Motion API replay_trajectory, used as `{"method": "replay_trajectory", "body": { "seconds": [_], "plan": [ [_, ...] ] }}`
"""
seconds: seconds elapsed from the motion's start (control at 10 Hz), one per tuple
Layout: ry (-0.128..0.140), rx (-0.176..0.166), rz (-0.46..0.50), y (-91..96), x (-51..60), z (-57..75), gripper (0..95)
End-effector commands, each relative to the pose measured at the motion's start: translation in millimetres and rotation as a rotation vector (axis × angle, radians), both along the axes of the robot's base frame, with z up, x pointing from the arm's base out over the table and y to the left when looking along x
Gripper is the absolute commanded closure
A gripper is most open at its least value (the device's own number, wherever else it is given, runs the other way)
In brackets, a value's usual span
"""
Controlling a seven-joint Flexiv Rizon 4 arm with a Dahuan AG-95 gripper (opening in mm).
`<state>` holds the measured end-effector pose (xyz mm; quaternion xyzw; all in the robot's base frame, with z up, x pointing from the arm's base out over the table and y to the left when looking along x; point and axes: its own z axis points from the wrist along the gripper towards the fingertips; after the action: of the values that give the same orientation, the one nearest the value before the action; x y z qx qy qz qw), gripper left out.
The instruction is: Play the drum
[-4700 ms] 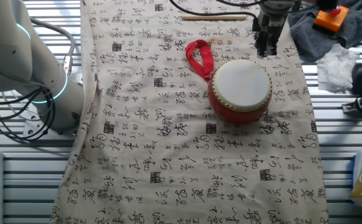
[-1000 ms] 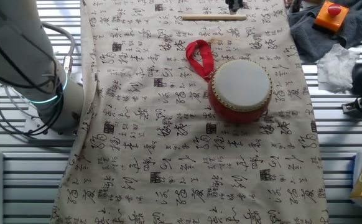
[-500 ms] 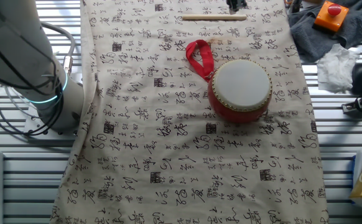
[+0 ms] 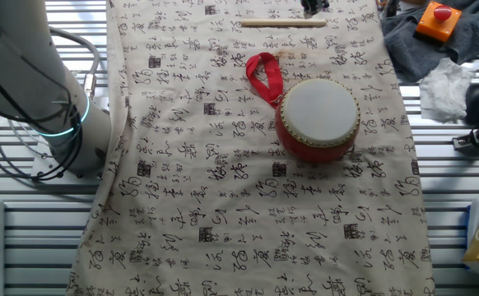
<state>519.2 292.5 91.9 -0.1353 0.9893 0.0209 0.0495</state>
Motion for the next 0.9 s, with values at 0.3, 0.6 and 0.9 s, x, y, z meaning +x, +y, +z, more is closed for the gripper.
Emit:
{"method": "replay_trajectory", "body": {
  "seconds": [0.3, 0.6, 0.9],
  "plan": [
    [0.001, 0.015, -0.041, 23.8, -19.1, -9.9, 95.0],
    [0.004, 0.017, -0.080, 43.6, -33.7, -23.9, 95.0],
    [0.004, 0.012, -0.096, 51.3, -46.0, -32.2, 76.0]
  ]
}}
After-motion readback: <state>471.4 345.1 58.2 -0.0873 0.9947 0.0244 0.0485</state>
